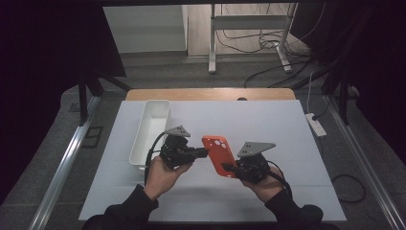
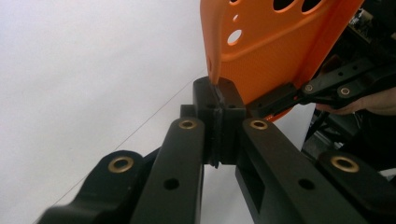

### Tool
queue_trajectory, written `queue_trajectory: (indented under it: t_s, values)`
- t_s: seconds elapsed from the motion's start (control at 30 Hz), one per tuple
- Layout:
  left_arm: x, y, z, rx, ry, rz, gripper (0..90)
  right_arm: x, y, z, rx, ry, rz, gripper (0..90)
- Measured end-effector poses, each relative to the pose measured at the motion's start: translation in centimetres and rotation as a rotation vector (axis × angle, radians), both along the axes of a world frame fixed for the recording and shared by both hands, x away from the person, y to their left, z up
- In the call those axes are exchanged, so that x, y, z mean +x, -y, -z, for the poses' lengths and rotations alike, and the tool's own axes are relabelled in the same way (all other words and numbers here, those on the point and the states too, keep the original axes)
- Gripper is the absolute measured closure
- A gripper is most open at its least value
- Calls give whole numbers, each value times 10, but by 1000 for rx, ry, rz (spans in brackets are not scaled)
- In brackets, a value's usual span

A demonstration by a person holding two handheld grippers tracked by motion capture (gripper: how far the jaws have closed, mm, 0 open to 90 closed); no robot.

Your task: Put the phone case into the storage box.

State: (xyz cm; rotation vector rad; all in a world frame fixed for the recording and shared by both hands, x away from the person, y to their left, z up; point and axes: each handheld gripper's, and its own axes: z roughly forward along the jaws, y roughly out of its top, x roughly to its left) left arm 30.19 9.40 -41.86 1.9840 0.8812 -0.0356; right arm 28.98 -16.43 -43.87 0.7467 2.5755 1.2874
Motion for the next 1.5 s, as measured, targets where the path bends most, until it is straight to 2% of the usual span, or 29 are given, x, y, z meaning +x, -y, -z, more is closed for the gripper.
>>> queue_trajectory:
  t_s: [0.33,0.6,0.83,0.93,1.17,1.33,1.5]
  values:
    - [-3,2,-3,-30,0,-30,896,0,-1,2,-15,14,12,832]
    - [-5,5,-4,-22,3,-46,896,0,-2,2,3,10,18,788]
    - [-5,6,-3,-21,-2,-61,896,0,-3,3,11,9,29,711]
    - [-5,6,-3,-21,-1,-70,896,0,-4,3,16,12,35,644]
    - [-5,8,-1,-22,-11,-84,896,-1,-8,4,4,19,47,517]
    - [-6,9,-2,-18,-8,-83,896,-2,-9,5,-3,30,53,472]
    - [-6,9,-1,-8,-6,-87,896,0,-9,6,-10,19,51,391]
